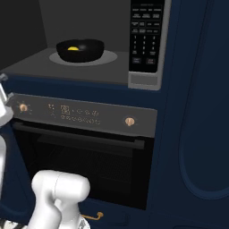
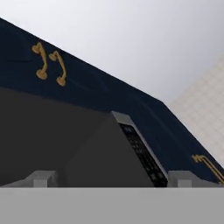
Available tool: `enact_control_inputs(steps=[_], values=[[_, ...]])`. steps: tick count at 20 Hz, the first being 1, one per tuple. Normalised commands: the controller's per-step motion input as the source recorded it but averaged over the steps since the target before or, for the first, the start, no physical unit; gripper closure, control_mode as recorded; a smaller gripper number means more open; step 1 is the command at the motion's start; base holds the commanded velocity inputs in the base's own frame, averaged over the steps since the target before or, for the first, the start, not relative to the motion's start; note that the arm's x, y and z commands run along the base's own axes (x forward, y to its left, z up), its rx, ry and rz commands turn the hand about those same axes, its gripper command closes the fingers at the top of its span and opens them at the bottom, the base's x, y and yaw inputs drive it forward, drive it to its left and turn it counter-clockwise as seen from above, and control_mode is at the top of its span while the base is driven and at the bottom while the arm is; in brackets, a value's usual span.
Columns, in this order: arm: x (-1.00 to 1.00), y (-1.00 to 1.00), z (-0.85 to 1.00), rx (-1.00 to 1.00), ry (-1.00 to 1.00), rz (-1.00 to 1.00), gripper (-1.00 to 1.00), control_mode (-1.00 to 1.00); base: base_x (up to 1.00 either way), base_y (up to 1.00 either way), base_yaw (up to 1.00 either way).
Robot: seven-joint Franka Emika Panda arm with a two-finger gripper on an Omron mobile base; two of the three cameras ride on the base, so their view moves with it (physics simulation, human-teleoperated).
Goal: Pick the lemon from the sink and place it in the bowl. Then pick the bowl and place it in the microwave. Then close the microwave door and press the start button.
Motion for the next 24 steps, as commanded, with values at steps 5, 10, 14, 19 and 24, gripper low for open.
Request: enact_control_inputs(steps=[5, 10, 14, 19, 24], values=[[-0.26, 0.04, -0.53, -0.34, -0.24, -0.03, -1.00, -1.00, 0.00, 0.00, 0.00], [-0.18, 0.28, -0.71, -0.13, -0.05, 0.00, -1.00, -1.00, 0.00, 0.00, 0.00], [-0.09, 0.37, -0.74, -0.03, 0.00, 0.00, -1.00, -1.00, 0.00, 0.00, 0.00], [0.05, 0.70, -0.38, 0.00, 0.04, 0.00, -1.00, -1.00, 0.00, 0.00, 0.00], [-0.05, 0.39, -0.22, 0.00, 0.03, 0.00, -1.00, -1.00, 0.00, 0.00, 0.00]])
